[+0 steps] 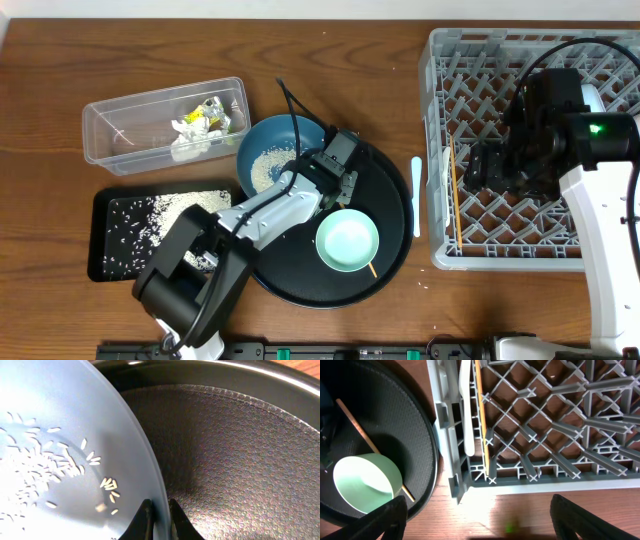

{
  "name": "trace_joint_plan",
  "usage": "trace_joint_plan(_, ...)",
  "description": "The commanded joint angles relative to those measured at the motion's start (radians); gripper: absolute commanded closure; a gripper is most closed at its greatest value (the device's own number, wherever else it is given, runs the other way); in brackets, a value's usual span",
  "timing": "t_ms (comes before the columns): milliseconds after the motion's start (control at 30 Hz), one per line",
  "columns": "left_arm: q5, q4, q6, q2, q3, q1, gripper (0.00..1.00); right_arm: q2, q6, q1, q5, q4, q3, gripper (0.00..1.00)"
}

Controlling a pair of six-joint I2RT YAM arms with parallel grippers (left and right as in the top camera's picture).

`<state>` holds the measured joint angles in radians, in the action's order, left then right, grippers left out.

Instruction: Sort waste into correct bins and load items into the dishwasher rack

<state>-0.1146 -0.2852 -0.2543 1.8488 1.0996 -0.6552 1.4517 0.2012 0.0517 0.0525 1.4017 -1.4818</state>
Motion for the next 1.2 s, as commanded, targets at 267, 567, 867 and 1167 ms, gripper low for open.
trace_joint_plan(267, 0.073, -0.073, -0.01, -0.195, 0.004, -0.005, 0.94, -0.012, 0.0, -0.006, -0.004, 0.0, -0.001, 0.13)
trace_joint_plan(567, 0.073, -0.229, -0.062, -0.351, 0.004, -0.002, 0.94, -0.012, -0.001, -0.006, -0.005, 0.003, -0.001, 0.13)
trace_joint_plan(867, 0.069, -0.386, -0.132, -0.506, 0.004, 0.062, 0.94, -0.012, 0.0, -0.007, -0.015, 0.005, -0.001, 0.13)
trace_joint_plan(1167, 0.212, -0.463, -0.185, -0.581, 0.004, 0.274, 0.94, -0.012, 0.0, -0.007, -0.026, 0.008, -0.001, 0.13)
